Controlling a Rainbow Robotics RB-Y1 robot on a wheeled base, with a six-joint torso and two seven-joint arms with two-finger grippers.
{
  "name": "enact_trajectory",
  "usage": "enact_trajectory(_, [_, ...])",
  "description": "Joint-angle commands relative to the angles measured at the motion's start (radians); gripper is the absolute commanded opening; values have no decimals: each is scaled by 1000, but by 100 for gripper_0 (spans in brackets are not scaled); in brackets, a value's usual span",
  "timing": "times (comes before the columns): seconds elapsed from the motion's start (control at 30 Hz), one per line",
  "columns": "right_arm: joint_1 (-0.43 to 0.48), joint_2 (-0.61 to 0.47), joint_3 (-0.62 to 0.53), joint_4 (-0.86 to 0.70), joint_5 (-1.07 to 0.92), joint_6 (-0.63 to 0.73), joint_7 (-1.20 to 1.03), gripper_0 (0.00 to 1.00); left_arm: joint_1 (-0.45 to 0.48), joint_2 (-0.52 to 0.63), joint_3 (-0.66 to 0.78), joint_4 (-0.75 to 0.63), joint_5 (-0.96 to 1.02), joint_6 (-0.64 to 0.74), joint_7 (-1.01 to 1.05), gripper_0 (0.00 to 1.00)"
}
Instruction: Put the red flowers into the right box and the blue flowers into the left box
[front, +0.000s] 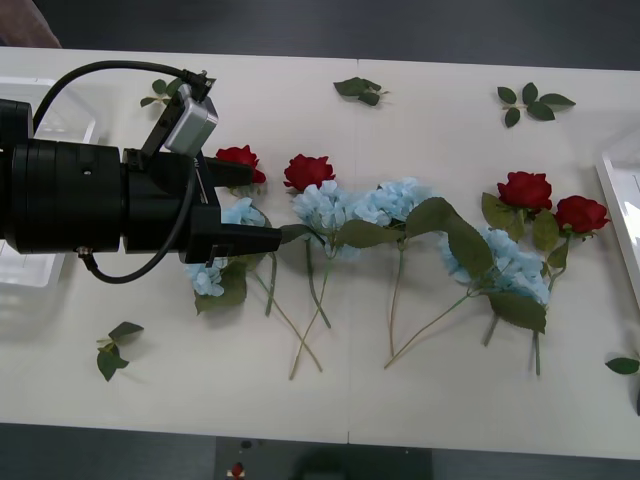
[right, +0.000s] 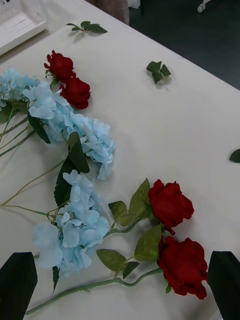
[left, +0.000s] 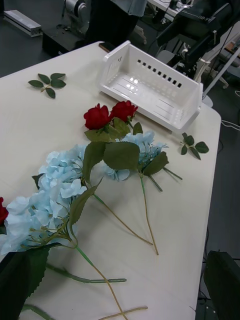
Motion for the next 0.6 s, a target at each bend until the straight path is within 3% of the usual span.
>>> enact_trajectory(0.03, [17, 15, 19, -10, 6, 8, -17, 100, 44, -33, -24, 0, 19, 7, -40, 100])
enact_trajectory(0.2, [0, -36, 107, -3, -23, -27, -17, 100, 37, -36, 10, 26, 124, 34, 56, 100])
enact_trajectory(0.4, [0, -64, 145, -3, 22, -71, -17, 100, 26, 2, 43, 26, 125, 93, 323, 100])
enact_trajectory(0.6, [0, -93, 200, -20, 98, -128, -17, 100, 26, 17, 42, 26, -19, 169, 619, 100])
